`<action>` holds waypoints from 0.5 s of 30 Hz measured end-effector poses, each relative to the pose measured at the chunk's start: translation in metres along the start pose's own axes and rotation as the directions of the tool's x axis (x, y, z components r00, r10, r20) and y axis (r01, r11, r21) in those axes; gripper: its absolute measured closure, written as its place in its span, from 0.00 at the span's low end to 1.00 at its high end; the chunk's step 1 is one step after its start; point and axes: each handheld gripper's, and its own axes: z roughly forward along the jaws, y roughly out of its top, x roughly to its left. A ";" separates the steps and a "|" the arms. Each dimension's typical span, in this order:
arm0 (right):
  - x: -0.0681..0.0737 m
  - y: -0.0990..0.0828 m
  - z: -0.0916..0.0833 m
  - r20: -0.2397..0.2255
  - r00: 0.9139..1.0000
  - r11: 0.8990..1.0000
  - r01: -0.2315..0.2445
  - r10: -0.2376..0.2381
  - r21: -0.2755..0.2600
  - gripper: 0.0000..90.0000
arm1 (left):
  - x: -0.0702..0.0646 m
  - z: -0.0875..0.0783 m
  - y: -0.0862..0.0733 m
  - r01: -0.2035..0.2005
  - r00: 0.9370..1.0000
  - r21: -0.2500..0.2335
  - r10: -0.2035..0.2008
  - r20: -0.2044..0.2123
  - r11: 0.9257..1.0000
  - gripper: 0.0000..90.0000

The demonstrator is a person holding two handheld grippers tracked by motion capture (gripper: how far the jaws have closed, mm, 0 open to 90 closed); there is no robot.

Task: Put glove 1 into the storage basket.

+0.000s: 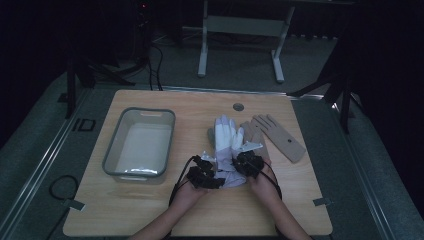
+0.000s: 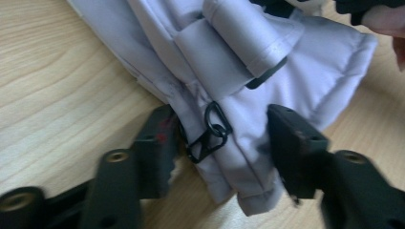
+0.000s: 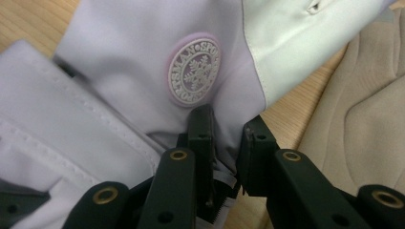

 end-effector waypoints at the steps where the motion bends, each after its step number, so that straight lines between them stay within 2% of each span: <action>1: 0.000 0.000 0.000 0.001 1.000 1.000 0.003 -0.003 -0.001 0.87 | 0.000 0.000 -0.001 0.013 1.000 -0.006 -0.012 0.013 1.000 0.57; 3: 0.001 0.000 0.000 0.012 1.000 1.000 0.013 -0.013 -0.007 0.87 | -0.001 -0.001 -0.002 0.015 1.000 -0.014 -0.015 0.018 1.000 0.66; 6: 0.004 -0.002 -0.001 0.032 0.999 0.999 0.024 -0.024 -0.023 0.88 | -0.005 -0.003 -0.001 -0.003 1.000 -0.021 0.003 -0.005 1.000 0.77; 8: 0.006 -0.003 -0.002 0.047 0.998 0.999 0.034 -0.032 -0.037 0.88 | -0.006 -0.004 0.000 -0.003 1.000 -0.026 0.003 -0.009 1.000 0.79; 15: 0.004 -0.002 -0.008 0.034 0.999 0.999 0.015 -0.014 -0.048 0.89 | -0.007 -0.009 0.004 -0.024 1.000 -0.014 0.024 -0.002 1.000 0.82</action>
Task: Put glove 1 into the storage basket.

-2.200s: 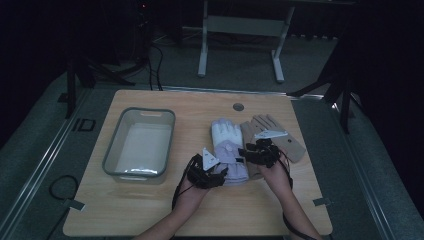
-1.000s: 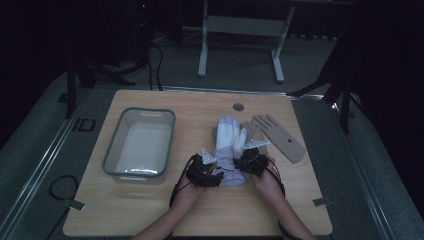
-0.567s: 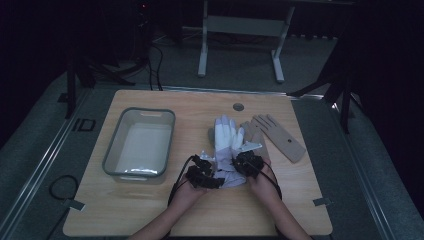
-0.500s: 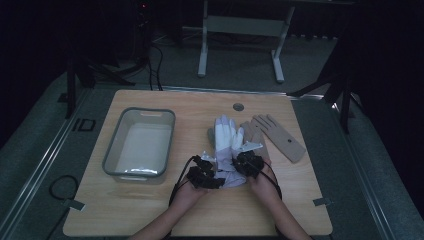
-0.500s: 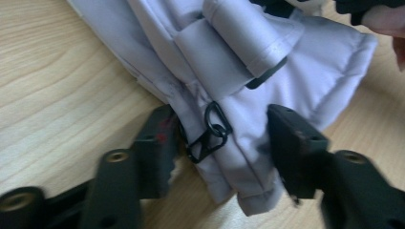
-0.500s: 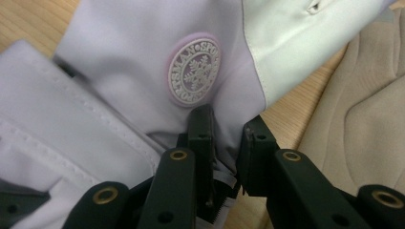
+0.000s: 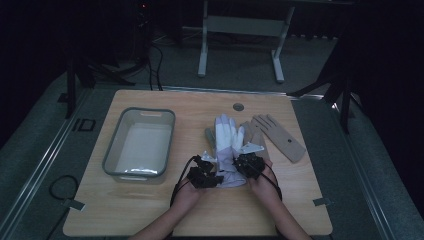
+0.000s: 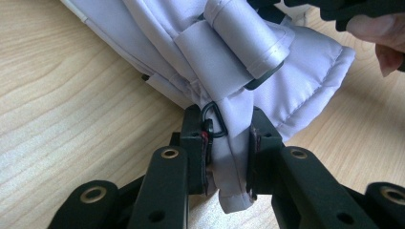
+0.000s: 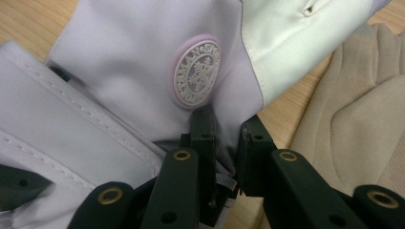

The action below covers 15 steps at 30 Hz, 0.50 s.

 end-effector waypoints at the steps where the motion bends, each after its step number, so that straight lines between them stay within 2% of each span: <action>1: 0.000 0.002 -0.002 -0.001 1.000 1.000 0.001 -0.001 0.000 0.89 | 0.000 -0.001 0.001 -0.003 1.000 -0.001 0.003 -0.001 1.000 0.83; 7: -0.001 0.009 -0.012 -0.015 1.000 0.999 -0.018 0.018 -0.029 0.89 | 0.000 -0.014 0.009 -0.019 1.000 -0.010 0.019 -0.002 1.000 0.83; 15: 0.000 0.031 -0.026 -0.017 1.000 0.997 -0.018 0.017 -0.073 0.89 | 0.008 -0.039 0.024 -0.041 0.999 -0.006 0.041 0.013 0.999 0.83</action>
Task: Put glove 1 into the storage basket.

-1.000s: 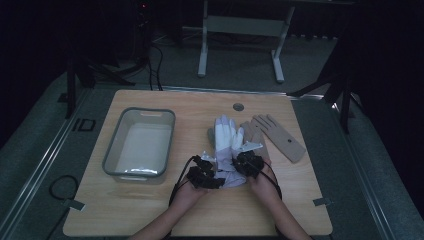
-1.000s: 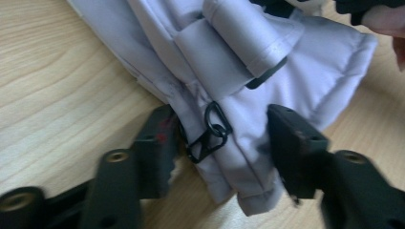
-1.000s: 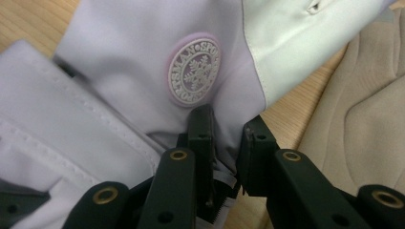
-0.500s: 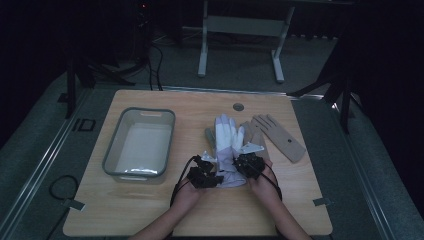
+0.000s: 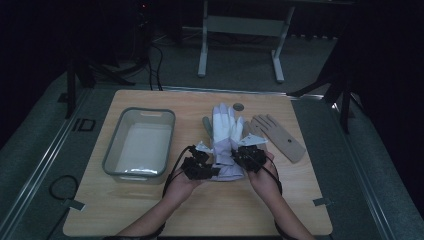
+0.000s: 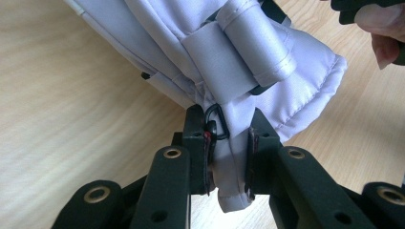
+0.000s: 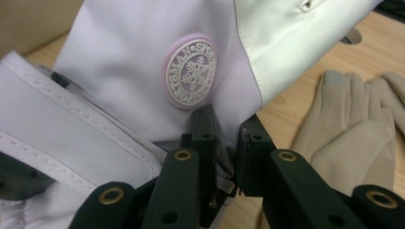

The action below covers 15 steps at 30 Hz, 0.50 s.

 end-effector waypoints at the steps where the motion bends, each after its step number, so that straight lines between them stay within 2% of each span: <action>1: 0.001 0.003 -0.001 0.000 1.000 1.000 0.000 0.000 -0.003 0.89 | 0.001 -0.003 0.002 -0.004 1.000 0.004 0.004 0.000 1.000 0.83; 7: 0.008 0.022 -0.005 -0.011 1.000 1.000 0.005 -0.006 -0.028 0.89 | 0.006 -0.026 0.011 -0.042 0.999 0.015 0.042 -0.033 0.999 0.83; 15: 0.025 0.047 -0.006 -0.036 0.999 0.998 0.018 -0.020 -0.055 0.89 | 0.019 -0.057 0.012 -0.058 0.997 0.032 0.059 -0.055 0.998 0.83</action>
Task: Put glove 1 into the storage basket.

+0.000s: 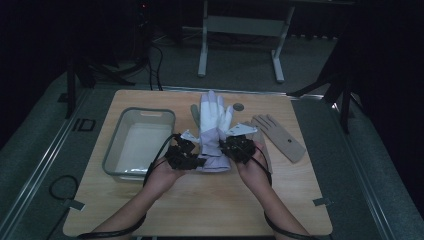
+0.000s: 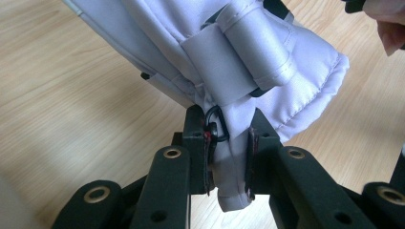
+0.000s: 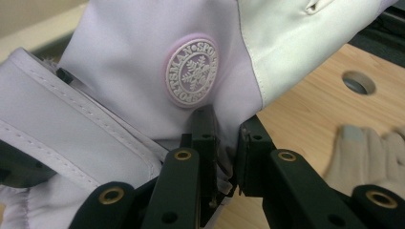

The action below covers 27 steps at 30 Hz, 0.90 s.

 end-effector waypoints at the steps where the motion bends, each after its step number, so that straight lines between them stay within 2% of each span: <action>1: 0.003 0.003 0.001 -0.005 1.000 1.000 0.003 -0.003 -0.002 0.89 | 0.002 -0.004 -0.001 0.001 1.000 0.001 -0.001 -0.005 1.000 0.83; 8: 0.023 0.022 0.011 -0.039 0.999 1.000 0.020 -0.020 -0.008 0.89 | 0.018 -0.028 -0.010 0.005 1.000 0.023 -0.004 -0.026 1.000 0.83; 16: 0.048 0.049 0.024 -0.064 0.997 0.998 0.051 -0.052 -0.022 0.89 | 0.038 -0.058 -0.021 0.021 0.998 0.019 -0.020 -0.060 1.000 0.83; 27: 0.092 0.084 0.050 -0.126 0.989 0.996 0.076 -0.080 -0.037 0.89 | 0.072 -0.101 -0.049 0.073 0.993 0.028 -0.070 -0.098 0.997 0.83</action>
